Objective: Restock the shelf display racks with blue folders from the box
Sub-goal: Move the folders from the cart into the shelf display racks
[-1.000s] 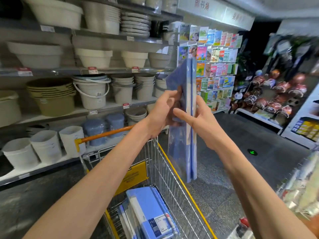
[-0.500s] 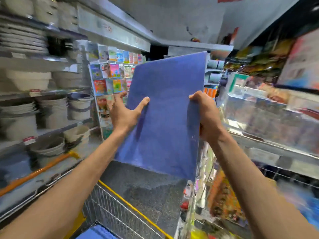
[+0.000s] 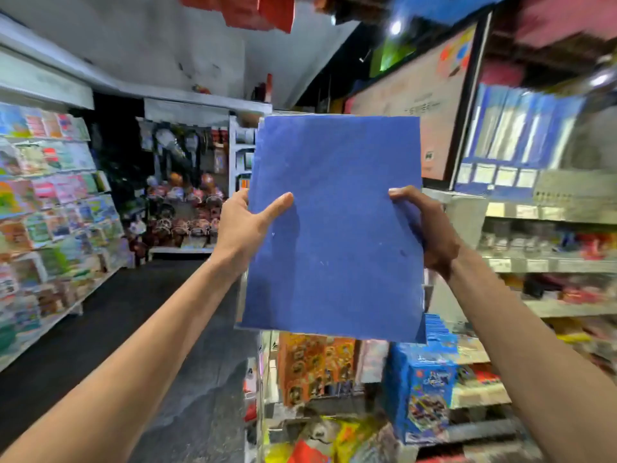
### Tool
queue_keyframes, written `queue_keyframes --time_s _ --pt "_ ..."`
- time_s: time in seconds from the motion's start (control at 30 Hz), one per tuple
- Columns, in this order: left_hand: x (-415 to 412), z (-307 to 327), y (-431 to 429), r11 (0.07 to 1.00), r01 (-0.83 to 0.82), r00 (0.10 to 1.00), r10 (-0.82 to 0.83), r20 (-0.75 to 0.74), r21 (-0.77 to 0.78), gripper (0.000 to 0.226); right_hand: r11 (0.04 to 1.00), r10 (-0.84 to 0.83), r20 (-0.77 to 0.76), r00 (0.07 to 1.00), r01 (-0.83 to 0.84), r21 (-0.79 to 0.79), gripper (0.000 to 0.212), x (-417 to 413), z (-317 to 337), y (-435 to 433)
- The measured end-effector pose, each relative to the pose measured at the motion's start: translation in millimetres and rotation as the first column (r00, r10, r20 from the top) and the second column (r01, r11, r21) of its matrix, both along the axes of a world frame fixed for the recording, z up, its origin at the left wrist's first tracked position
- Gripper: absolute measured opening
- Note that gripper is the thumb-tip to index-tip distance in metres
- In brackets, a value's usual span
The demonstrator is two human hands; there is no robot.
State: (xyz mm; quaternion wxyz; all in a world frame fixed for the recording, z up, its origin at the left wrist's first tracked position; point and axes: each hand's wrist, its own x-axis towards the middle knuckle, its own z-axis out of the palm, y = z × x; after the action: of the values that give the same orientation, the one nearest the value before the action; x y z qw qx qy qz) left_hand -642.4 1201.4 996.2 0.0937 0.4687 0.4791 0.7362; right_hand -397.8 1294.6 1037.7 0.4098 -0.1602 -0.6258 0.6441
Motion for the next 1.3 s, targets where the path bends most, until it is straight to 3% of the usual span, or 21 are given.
queue_keyframes --time_s 0.17,0.27,0.4,0.57,0.7,0.8,0.87,0.93,1.07,1.2,1.3 --pt "63.6 25.4 53.8 0.995 0.103 0.992 -0.103 -0.066 -0.005 0.021 0.969 -0.229 0.003 0.973 0.228 0.097 0.028 73.1 15.6 24.5" --pt "105.6 36.5 90.7 0.984 0.179 0.982 -0.179 -0.064 -0.015 0.037 0.936 -0.330 -0.018 0.944 0.330 0.121 0.035 120.5 25.3 50.3" --pt "168.1 50.6 141.1 0.987 0.151 0.987 -0.147 -0.066 0.052 0.042 0.901 -0.408 -0.050 0.912 0.410 0.143 0.043 184.9 33.9 94.6" --pt "261.8 63.7 207.8 0.980 0.140 0.985 -0.123 -0.118 0.143 0.037 0.856 -0.494 -0.070 0.867 0.499 0.137 0.017 271.8 44.1 144.1" --pt "336.9 84.1 277.4 0.975 0.148 0.981 -0.123 -0.149 0.166 0.054 0.786 -0.586 -0.146 0.797 0.603 0.136 0.008 347.5 63.2 188.6" --pt "394.5 103.0 329.9 0.970 0.174 0.959 -0.128 -0.253 0.169 0.071 0.707 -0.647 -0.229 0.727 0.685 0.175 0.017 403.9 82.3 226.1" --pt "426.6 111.8 365.5 0.969 0.177 0.936 -0.112 -0.334 0.173 0.055 0.650 -0.674 -0.286 0.681 0.731 0.207 0.017 435.5 92.1 245.7" --pt "456.5 121.0 396.1 0.980 0.139 0.908 -0.068 -0.413 0.143 0.052 0.591 -0.699 -0.338 0.630 0.775 0.222 0.005 463.9 101.3 267.5" --pt "498.7 138.3 454.1 0.988 0.095 0.829 -0.010 -0.560 0.122 0.055 0.433 -0.763 -0.427 0.486 0.874 0.222 0.033 509.5 127.0 308.0" --pt "529.1 155.5 504.7 0.983 0.055 0.751 0.076 -0.656 0.176 0.045 0.236 -0.814 -0.476 0.334 0.938 0.254 0.034 537.5 147.8 348.4" --pt "538.7 164.5 539.0 0.974 0.026 0.709 0.140 -0.691 0.224 0.042 0.143 -0.817 -0.514 0.262 0.955 0.260 0.033 542.6 162.9 374.2"
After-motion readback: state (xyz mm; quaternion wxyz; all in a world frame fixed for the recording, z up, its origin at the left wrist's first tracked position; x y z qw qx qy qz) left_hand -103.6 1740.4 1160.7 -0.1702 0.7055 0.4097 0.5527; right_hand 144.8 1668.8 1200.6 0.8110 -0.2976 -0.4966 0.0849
